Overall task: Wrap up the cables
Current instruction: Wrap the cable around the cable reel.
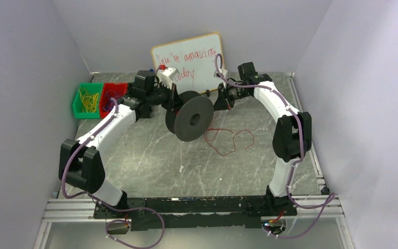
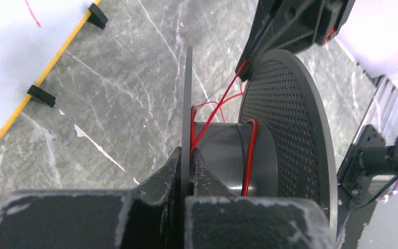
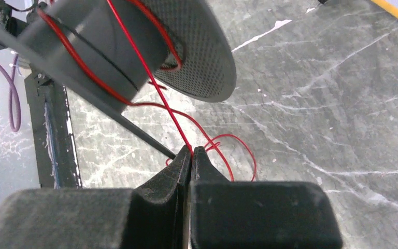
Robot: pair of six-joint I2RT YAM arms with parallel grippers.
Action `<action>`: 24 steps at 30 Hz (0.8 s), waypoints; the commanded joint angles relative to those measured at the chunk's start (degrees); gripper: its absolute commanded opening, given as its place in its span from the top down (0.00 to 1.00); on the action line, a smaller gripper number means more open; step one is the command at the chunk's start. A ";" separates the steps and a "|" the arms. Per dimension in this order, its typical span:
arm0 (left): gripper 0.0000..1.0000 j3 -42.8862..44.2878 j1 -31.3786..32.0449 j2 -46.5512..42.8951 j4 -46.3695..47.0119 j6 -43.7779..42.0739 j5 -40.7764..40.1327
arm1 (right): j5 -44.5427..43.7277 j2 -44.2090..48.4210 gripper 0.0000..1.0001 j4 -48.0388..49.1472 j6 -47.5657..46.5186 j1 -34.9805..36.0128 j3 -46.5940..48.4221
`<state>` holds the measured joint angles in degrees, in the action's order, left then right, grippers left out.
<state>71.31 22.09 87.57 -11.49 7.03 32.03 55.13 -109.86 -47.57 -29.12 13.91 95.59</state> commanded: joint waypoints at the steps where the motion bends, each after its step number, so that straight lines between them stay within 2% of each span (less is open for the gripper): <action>1: 0.97 7.47 -5.91 -3.98 0.72 7.48 -1.22 | -4.10 2.84 1.00 1.32 -0.97 -2.82 -2.22; 13: 0.97 15.47 -7.15 -3.85 -3.07 11.69 1.37 | -0.11 3.62 1.00 2.07 -3.40 -2.73 -3.94; 16: 0.97 17.45 -7.13 -3.35 -4.33 11.88 0.79 | 0.28 5.25 1.00 5.17 -4.01 -2.32 -5.72; 20: 0.97 19.72 -7.06 -2.96 -5.86 12.13 0.31 | -3.96 8.27 1.00 10.12 -3.88 -0.68 -7.66; 24: 0.97 21.66 -6.97 -2.83 -7.23 12.29 -0.36 | -6.59 12.69 0.99 19.36 -1.16 0.82 -12.17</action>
<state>88.36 14.87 87.02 -20.25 17.37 31.59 51.13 -103.81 -39.57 -31.07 13.37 86.48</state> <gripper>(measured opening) 0.050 0.025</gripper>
